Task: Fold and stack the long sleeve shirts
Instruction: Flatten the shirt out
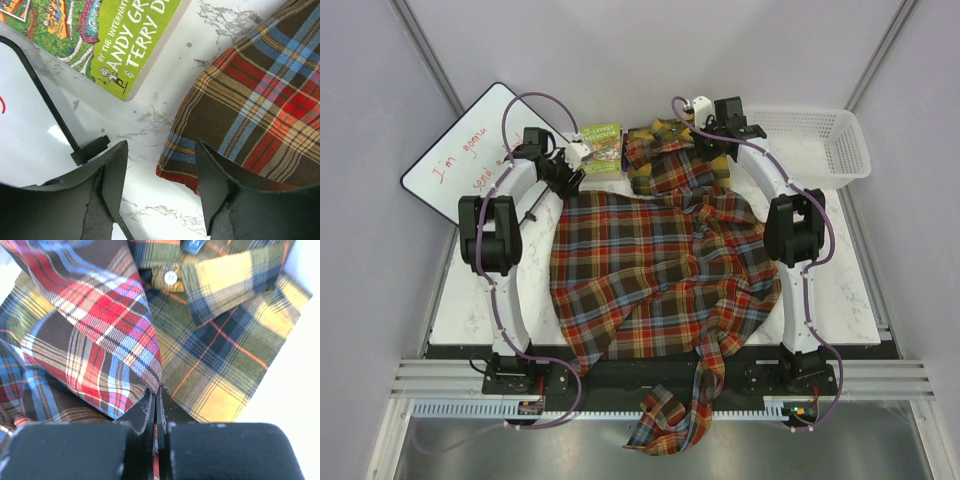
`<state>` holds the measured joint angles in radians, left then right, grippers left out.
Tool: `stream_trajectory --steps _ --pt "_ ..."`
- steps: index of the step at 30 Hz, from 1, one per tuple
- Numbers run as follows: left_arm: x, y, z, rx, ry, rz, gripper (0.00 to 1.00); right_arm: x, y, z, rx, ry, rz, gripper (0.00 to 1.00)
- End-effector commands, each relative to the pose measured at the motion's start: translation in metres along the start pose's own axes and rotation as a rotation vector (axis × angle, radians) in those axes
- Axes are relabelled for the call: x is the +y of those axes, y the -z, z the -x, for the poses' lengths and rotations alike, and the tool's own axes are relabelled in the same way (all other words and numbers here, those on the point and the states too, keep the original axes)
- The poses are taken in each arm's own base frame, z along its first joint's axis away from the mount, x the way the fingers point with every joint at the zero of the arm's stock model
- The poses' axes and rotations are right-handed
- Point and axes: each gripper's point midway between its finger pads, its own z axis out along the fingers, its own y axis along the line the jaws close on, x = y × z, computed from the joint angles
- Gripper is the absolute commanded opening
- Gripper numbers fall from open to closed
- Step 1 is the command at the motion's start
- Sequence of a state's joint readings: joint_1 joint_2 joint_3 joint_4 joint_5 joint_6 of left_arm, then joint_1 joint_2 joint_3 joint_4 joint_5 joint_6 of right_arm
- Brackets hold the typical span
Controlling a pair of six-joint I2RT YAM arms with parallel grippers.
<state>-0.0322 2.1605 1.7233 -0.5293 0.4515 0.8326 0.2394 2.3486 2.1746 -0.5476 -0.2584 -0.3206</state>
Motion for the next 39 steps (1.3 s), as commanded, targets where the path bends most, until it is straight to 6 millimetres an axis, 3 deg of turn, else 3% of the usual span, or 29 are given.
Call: stream_trajectory --steps 1,8,12,18,19,21,25,28,31,33,35,39 --pt "0.000 -0.001 0.004 -0.008 -0.075 -0.035 0.61 -0.005 0.033 0.054 -0.138 0.024 -0.021 0.00" --pt "-0.003 -0.012 -0.009 0.024 -0.073 -0.055 0.60 -0.004 0.036 0.057 -0.144 0.025 -0.017 0.00" --pt "0.000 -0.019 -0.010 0.022 -0.061 -0.059 0.54 -0.004 0.040 0.061 -0.156 0.032 -0.021 0.00" --pt "-0.001 -0.012 0.002 -0.007 -0.052 -0.069 0.32 -0.006 0.047 0.072 -0.179 0.032 -0.029 0.00" --pt "-0.002 -0.006 0.008 -0.015 -0.056 -0.064 0.15 -0.006 0.050 0.076 -0.189 0.034 -0.034 0.00" --pt "-0.005 0.003 0.014 -0.025 -0.034 -0.068 0.03 -0.008 0.058 0.085 -0.211 0.031 -0.045 0.00" --pt "-0.015 0.033 0.032 -0.069 -0.031 -0.065 0.02 -0.009 0.090 0.112 -0.284 0.027 -0.066 0.00" --pt "-0.011 0.061 0.052 -0.101 -0.017 -0.011 0.02 -0.014 0.111 0.129 -0.330 0.025 -0.091 0.00" --pt "-0.003 0.096 0.075 -0.146 -0.010 0.060 0.02 -0.016 0.156 0.155 -0.402 0.040 -0.134 0.00" --pt "-0.002 0.120 0.091 -0.181 -0.026 0.097 0.02 -0.020 0.173 0.159 -0.422 0.045 -0.156 0.00" --pt "-0.005 0.126 0.092 -0.184 -0.029 0.101 0.02 -0.018 0.195 0.167 -0.453 0.071 -0.168 0.00" --pt "-0.013 0.124 0.083 -0.163 -0.028 0.087 0.02 -0.010 0.192 0.166 -0.456 0.081 -0.145 0.00"
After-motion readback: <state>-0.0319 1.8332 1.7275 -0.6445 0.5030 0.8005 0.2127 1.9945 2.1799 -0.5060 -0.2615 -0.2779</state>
